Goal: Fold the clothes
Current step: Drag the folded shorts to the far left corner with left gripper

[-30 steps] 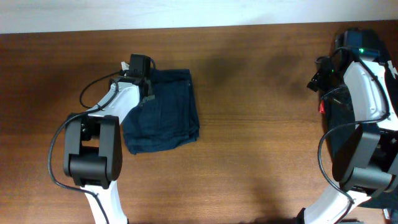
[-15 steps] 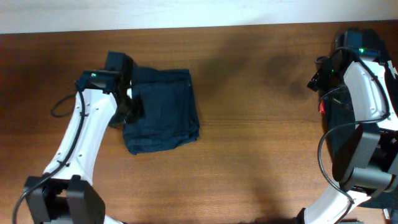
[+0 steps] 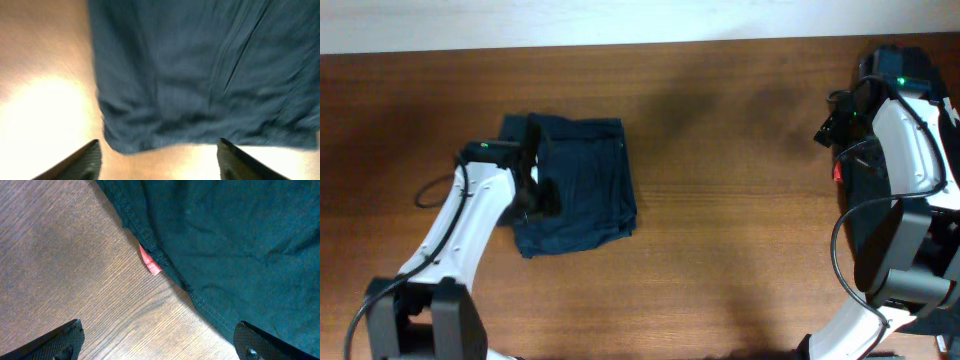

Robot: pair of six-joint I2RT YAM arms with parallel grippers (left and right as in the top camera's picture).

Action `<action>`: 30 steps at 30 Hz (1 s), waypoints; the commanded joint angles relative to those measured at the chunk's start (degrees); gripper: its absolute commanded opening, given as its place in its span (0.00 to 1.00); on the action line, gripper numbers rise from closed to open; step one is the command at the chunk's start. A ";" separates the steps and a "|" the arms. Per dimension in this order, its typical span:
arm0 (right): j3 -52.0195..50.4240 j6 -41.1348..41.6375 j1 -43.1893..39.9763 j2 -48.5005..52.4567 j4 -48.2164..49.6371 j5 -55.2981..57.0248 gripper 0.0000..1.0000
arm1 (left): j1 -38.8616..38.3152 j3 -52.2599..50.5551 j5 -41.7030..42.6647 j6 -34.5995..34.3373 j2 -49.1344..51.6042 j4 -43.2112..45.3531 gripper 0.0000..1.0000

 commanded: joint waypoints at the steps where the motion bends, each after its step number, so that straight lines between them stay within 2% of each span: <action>1: 0.66 0.50 -0.07 -0.48 -0.04 1.09 0.99 | 5.55 2.08 -3.23 0.90 -1.09 5.01 0.93; 2: 0.66 0.50 -0.07 -0.48 -0.04 1.09 0.99 | 8.41 2.05 -0.98 2.99 0.13 6.64 0.95; 3: 0.66 0.50 -0.07 -0.48 -0.04 1.09 0.98 | 12.68 2.05 10.32 11.93 3.04 9.79 0.99; 4: 0.66 0.50 -0.07 -0.48 -0.04 1.09 0.99 | 14.69 2.05 16.50 16.35 5.31 10.95 0.99; 6: 0.66 0.50 -0.07 -0.48 -0.04 1.09 0.99 | 16.33 2.05 19.39 17.97 10.29 11.93 0.98; 7: 0.66 0.50 -0.07 -0.48 -0.04 1.09 0.99 | 16.31 2.05 20.85 18.18 13.53 12.35 0.89; 8: 0.66 0.50 -0.07 -0.48 -0.04 1.09 0.99 | 16.31 2.05 23.17 19.89 15.76 12.83 0.75; 9: 0.66 0.50 -0.07 -0.48 -0.04 1.09 0.99 | 16.22 2.05 24.44 20.35 17.03 13.16 0.68; 10: 0.66 0.50 -0.07 -0.48 -0.04 1.09 0.99 | 16.22 2.05 24.65 20.31 19.82 13.31 0.38; 11: 0.66 0.50 -0.07 -0.48 -0.04 1.09 0.99 | 16.24 2.05 24.65 20.26 21.14 13.73 0.15; 12: 0.66 0.50 -0.07 -0.48 -0.04 1.09 0.99 | 16.28 2.05 24.61 19.56 21.88 14.58 0.05; 13: 0.66 0.50 -0.07 -0.48 -0.04 1.09 0.99 | 16.35 2.05 24.20 17.38 22.12 16.50 0.01; 14: 0.66 0.50 -0.07 -0.48 -0.04 1.09 0.99 | 17.27 2.08 21.33 10.67 22.12 20.20 0.01; 16: 0.66 0.50 -0.07 -0.48 -0.04 1.09 0.99 | 20.52 2.12 15.56 2.05 22.12 25.33 0.00; 17: 0.66 0.50 -0.07 -0.48 -0.04 1.09 0.99 | 27.93 2.12 12.57 -7.26 22.12 30.84 0.00; 18: 0.66 0.50 -0.07 -0.48 -0.04 1.09 0.99 | 34.05 2.12 12.57 -12.96 22.12 33.48 0.00; 19: 0.66 0.50 -0.07 -0.48 -0.04 1.09 0.99 | 38.10 2.12 12.57 -15.10 22.12 35.10 0.01; 20: 0.66 0.50 -0.07 -0.48 -0.04 1.09 0.99 | 42.05 2.12 12.63 -16.15 22.12 36.96 0.10; 21: 0.66 0.50 -0.07 -0.48 -0.04 1.09 0.99 | 45.20 2.12 12.61 -16.24 22.12 37.99 0.24; 23: 0.66 0.50 -0.07 -0.48 -0.02 1.09 0.99 | 50.90 2.10 15.65 -20.39 22.14 39.10 0.33; 24: 0.66 0.50 -0.07 -0.48 -0.04 1.09 0.99 | 52.15 2.10 20.17 -20.74 22.14 41.00 0.36; 25: 0.66 0.50 -0.07 -0.48 -0.04 1.09 0.99 | 52.19 2.10 24.59 -20.72 22.14 42.18 0.34; 26: 0.66 0.50 -0.07 -0.48 -0.04 1.09 0.99 | 51.36 2.10 26.53 -20.70 22.14 42.58 0.23; 27: 0.66 0.50 -0.07 -0.48 -0.04 1.09 0.99 | 50.27 2.10 26.64 -19.23 22.14 42.56 0.00; 30: 0.66 0.50 -0.07 -0.48 -0.04 1.09 0.99 | 45.05 2.10 26.60 -6.93 22.14 38.51 0.00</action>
